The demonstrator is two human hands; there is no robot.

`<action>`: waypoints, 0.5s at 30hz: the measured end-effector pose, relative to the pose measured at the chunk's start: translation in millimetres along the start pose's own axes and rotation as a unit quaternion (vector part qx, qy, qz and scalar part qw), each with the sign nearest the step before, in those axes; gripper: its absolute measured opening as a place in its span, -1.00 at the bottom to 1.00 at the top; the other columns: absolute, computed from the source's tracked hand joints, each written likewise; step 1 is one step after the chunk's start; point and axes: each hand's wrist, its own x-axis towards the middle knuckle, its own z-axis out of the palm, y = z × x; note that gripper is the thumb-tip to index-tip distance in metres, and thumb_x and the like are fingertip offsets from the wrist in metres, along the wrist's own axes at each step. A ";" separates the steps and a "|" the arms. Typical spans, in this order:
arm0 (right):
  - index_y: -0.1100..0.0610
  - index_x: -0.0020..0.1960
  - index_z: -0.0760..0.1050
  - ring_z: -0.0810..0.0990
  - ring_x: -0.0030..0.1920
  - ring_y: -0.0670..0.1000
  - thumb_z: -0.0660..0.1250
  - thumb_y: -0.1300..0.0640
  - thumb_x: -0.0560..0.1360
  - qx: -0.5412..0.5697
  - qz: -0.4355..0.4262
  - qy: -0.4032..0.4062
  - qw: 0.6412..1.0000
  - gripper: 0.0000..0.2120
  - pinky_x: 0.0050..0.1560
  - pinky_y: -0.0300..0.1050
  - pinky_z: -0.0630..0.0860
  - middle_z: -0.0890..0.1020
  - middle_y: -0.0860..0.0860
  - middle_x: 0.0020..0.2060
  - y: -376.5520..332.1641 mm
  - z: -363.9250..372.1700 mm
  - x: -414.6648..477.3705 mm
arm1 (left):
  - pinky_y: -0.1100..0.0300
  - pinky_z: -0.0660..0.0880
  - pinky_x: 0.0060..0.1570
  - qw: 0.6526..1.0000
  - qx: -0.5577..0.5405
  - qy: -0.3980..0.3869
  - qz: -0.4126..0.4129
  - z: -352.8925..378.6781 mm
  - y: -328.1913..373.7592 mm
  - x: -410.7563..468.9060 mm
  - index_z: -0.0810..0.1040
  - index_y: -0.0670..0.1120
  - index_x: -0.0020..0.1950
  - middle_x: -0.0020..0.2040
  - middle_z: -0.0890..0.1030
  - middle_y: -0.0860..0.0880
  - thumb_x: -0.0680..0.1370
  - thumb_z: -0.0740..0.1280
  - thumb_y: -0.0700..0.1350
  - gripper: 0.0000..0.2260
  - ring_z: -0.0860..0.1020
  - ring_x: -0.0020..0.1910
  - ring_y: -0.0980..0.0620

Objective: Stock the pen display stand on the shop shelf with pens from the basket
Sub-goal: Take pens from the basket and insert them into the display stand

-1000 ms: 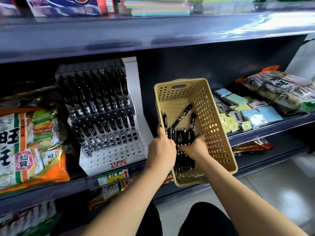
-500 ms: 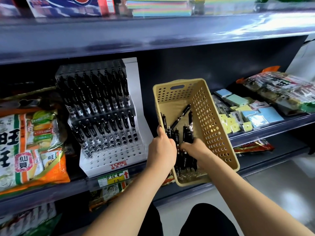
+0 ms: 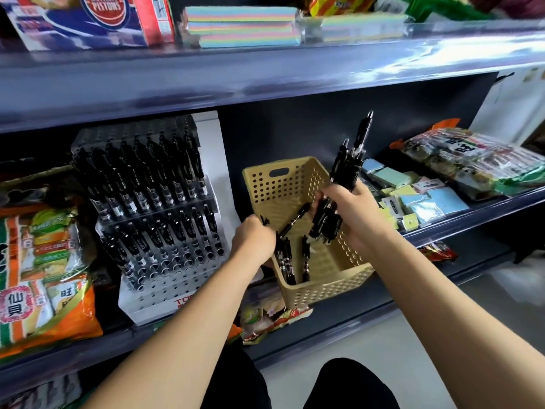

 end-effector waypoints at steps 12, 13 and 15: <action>0.21 -0.04 0.38 0.57 -0.31 0.03 0.26 0.27 0.51 0.108 0.046 -0.016 0.993 -0.94 -0.29 -0.06 0.54 0.54 0.07 -0.30 -8.2 -8.6 9.1 | 0.08 0.60 -0.27 0.993 -0.102 0.034 -0.052 -11.3 18.1 47.7 0.39 -0.13 0.30 -0.03 0.57 -0.12 0.63 0.14 -0.07 -0.72 0.56 -0.30 -0.06; 0.21 -0.03 0.39 0.57 -0.31 0.03 0.26 0.27 0.51 0.109 0.053 -0.015 0.993 -0.93 -0.30 -0.07 0.54 0.54 0.07 -0.29 -5.7 -9.5 8.9 | 0.08 0.60 -0.26 0.993 -0.099 0.033 -0.054 -10.0 17.0 50.5 0.40 -0.12 0.30 0.02 0.57 -0.14 0.63 0.14 -0.06 -0.71 0.58 -0.26 -0.08; 0.21 -0.01 0.40 0.58 -0.31 0.03 0.26 0.27 0.52 0.111 0.062 -0.014 0.992 -0.92 -0.32 -0.09 0.54 0.54 0.07 -0.29 -1.6 -10.9 8.7 | 0.05 0.62 -0.19 0.994 -0.091 0.030 -0.057 -6.6 13.7 54.5 0.40 -0.11 0.31 0.09 0.57 -0.14 0.62 0.14 -0.06 -0.71 0.60 -0.17 -0.11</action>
